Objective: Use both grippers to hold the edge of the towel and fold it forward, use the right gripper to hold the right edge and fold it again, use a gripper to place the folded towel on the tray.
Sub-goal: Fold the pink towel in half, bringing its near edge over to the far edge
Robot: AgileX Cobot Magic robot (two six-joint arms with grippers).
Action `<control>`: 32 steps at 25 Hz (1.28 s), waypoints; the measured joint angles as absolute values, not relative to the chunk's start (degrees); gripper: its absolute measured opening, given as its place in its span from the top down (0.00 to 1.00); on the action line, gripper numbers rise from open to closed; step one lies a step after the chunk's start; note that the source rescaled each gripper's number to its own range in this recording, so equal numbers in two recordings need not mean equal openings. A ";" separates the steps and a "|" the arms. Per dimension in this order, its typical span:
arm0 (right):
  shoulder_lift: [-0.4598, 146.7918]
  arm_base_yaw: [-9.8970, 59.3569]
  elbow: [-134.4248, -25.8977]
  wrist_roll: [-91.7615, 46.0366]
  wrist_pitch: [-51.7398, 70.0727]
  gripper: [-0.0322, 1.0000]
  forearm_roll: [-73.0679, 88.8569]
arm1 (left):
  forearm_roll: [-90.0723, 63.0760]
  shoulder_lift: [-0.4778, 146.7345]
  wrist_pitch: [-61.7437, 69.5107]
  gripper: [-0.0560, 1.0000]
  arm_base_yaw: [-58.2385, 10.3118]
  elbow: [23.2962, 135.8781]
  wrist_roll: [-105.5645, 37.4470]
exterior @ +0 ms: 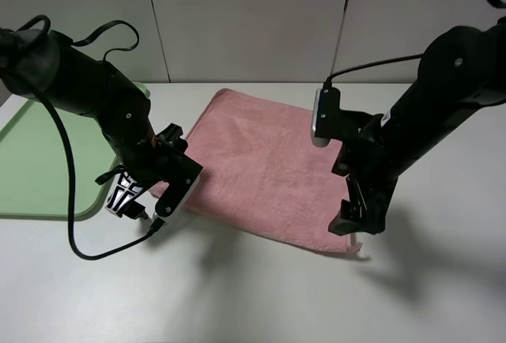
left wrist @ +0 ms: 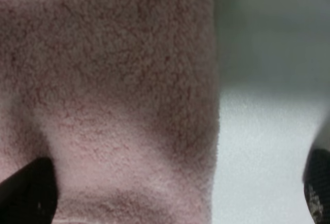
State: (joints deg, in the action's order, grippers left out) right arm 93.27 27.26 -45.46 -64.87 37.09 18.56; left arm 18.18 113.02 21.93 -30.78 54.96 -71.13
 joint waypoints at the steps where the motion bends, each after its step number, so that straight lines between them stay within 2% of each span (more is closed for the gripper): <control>1: 93.66 27.26 -44.53 -64.69 36.47 0.00 18.51 | 18.18 113.02 21.93 0.04 -30.78 54.96 -71.13; 9: 94.30 27.26 -34.03 -64.10 26.09 0.00 18.53 | 18.18 113.02 21.87 0.04 -30.78 54.96 -71.32; 19: 94.30 27.26 -31.37 -64.06 18.48 0.00 21.25 | 18.18 113.02 21.77 0.04 -30.78 54.96 -71.32; 32: 96.70 27.26 -30.83 -64.06 15.25 0.00 23.58 | 18.22 113.02 21.66 0.04 -30.78 54.96 -71.32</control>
